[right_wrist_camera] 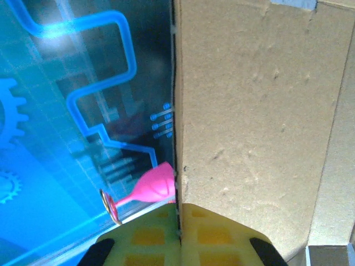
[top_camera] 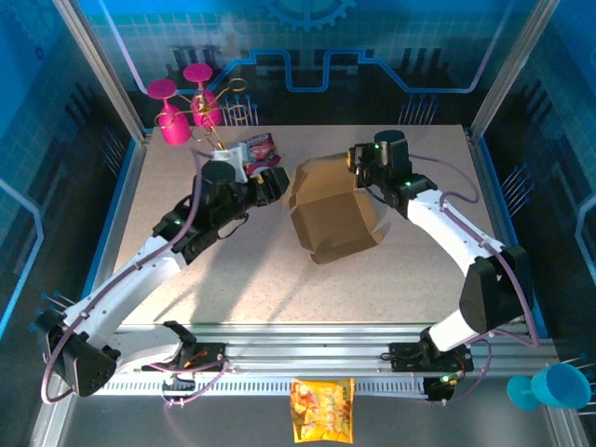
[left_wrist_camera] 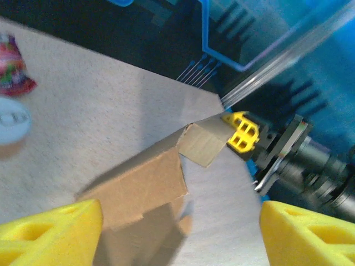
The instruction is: Fold the paper box
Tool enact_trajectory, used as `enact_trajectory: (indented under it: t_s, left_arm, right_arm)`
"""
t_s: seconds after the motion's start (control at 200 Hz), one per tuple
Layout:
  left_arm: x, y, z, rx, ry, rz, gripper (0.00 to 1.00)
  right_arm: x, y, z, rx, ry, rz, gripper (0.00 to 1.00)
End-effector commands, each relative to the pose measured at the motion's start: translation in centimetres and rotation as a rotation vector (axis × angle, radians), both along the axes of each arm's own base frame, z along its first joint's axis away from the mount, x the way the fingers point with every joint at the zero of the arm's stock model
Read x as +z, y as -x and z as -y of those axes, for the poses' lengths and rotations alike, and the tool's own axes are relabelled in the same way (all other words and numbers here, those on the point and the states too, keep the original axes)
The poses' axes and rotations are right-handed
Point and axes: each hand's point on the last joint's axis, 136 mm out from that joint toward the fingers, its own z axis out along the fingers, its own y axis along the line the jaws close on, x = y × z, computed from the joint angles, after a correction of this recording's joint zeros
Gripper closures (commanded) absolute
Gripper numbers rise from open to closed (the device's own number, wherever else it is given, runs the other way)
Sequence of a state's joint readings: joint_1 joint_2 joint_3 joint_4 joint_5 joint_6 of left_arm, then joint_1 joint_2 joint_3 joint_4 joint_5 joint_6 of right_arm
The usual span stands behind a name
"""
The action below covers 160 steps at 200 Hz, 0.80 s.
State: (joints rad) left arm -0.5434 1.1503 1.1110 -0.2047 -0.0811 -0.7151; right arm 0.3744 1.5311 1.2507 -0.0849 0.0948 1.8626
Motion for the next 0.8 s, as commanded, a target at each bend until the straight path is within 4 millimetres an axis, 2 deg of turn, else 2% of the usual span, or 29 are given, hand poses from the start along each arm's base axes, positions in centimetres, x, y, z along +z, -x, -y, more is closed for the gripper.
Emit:
enact_trajectory:
  t_s: [0.0,0.145,0.245,0.285,0.42,0.595,0.795]
  left_arm:
    - [0.2,0.6,0.6,0.065,0.296,-0.253,0.32]
    - [2.7,-1.3,2.4,0.095,0.392,-0.365,0.44]
    - [3.1,-2.7,3.8,0.105,0.396,-0.452,0.49]
    - [2.7,-3.2,4.2,0.111,0.372,-0.487,0.53]
    - [1.3,-4.0,5.4,0.136,0.344,-0.596,0.53]
    - [0.5,-4.6,7.6,0.130,0.368,-0.628,0.53]
    - [-0.6,-5.5,9.1,0.118,0.340,-0.639,0.52]
  right_arm:
    - [-0.1,0.1,2.6,-0.178,0.104,-0.047,1.00]
    - [-0.3,1.0,2.0,-0.187,0.151,-0.112,1.00]
    - [-0.4,1.5,1.9,-0.189,0.159,-0.133,1.00]
    - [-0.3,1.6,2.0,-0.192,0.158,-0.136,1.00]
    - [0.0,2.4,2.4,-0.194,0.152,-0.159,1.00]
    - [0.3,2.6,2.6,-0.184,0.142,-0.164,1.00]
    - [0.4,2.9,2.8,-0.181,0.135,-0.161,1.00]
